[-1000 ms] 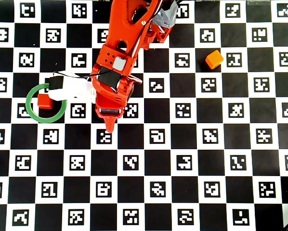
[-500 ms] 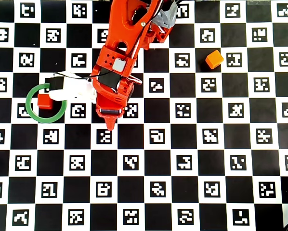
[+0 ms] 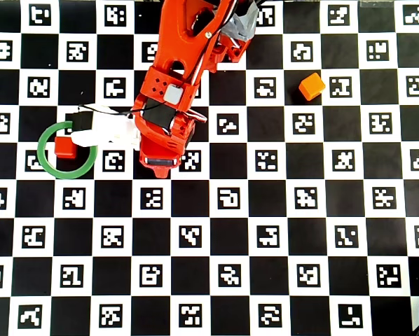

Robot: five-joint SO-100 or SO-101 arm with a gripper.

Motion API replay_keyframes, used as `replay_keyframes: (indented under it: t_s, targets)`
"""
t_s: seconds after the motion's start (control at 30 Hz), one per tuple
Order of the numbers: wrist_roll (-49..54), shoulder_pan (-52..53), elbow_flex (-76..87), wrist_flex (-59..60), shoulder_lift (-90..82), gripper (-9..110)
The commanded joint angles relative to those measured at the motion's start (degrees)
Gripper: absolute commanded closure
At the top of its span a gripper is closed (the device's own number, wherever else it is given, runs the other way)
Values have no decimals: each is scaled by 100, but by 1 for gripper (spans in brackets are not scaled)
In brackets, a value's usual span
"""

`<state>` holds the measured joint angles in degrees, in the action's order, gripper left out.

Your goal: Grab the red cube then put it in the green circle then put the blue cube on top and finally the orange cube on top

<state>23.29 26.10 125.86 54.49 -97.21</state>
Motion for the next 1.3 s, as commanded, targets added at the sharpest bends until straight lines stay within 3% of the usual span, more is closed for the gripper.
replay_keyframes:
  t_s: [0.0, 0.7, 1.27]
  targets:
    - [35, -53, -44, -44, -123, 93]
    - [290, 211, -1828, 2021, -642, 95]
    - [1881, 1687, -3577, 3006, 0, 95]
